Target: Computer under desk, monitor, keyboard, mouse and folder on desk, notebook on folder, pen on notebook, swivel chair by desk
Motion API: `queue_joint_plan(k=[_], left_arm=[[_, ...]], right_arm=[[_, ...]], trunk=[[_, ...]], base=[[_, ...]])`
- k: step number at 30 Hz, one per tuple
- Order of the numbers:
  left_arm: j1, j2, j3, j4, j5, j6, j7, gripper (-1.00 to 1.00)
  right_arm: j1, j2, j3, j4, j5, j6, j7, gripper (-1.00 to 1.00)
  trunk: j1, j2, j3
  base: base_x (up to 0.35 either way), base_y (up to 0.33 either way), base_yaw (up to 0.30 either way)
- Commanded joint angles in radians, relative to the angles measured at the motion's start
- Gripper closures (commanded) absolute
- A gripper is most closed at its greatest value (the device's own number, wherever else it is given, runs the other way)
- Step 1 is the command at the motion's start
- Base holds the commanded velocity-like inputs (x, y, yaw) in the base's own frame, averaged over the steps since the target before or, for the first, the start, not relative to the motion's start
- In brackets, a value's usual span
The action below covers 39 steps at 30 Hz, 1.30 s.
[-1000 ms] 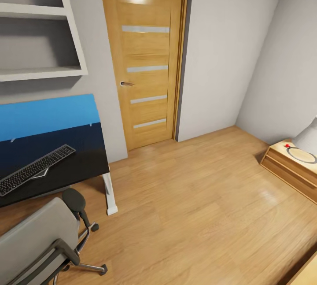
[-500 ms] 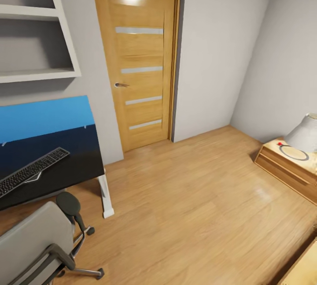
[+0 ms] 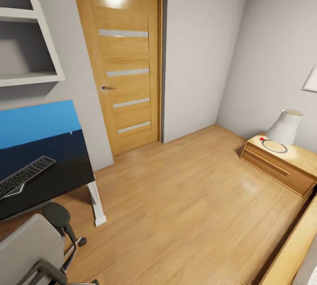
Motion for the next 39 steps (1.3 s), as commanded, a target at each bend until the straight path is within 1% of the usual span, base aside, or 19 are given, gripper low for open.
queue_joint_plan(k=[1, 17, 28, 39], left_arm=[[0.000, 0.000, -0.002, 0.000, 0.006, -0.003, 0.000, -1.00], [0.000, 0.000, -0.002, 0.000, 0.004, -0.004, 0.000, -1.00], [0.000, -0.001, -0.002, 0.000, 0.004, -0.005, 0.002, -1.00], [0.000, 0.000, -0.002, 0.000, 0.004, -0.006, 0.002, -1.00]], right_arm=[[-0.001, 0.000, 0.002, 0.001, 0.000, -0.003, -0.005, -1.00], [-0.001, -0.001, 0.001, 0.001, 0.000, -0.004, -0.005, -1.00], [-0.001, -0.001, 0.000, 0.000, -0.001, -0.003, -0.006, -1.00], [-0.001, -0.001, 0.000, -0.001, -0.001, -0.005, -0.007, -1.00]], trunk=[[0.000, -0.002, -0.001], [0.000, -0.002, 0.014], [0.000, -0.002, 0.022], [0.000, -0.002, 0.023]], base=[[0.000, 0.184, -0.222], [0.010, 0.242, -0.235], [0.007, 0.038, -0.219], [0.000, 0.003, -0.051]])
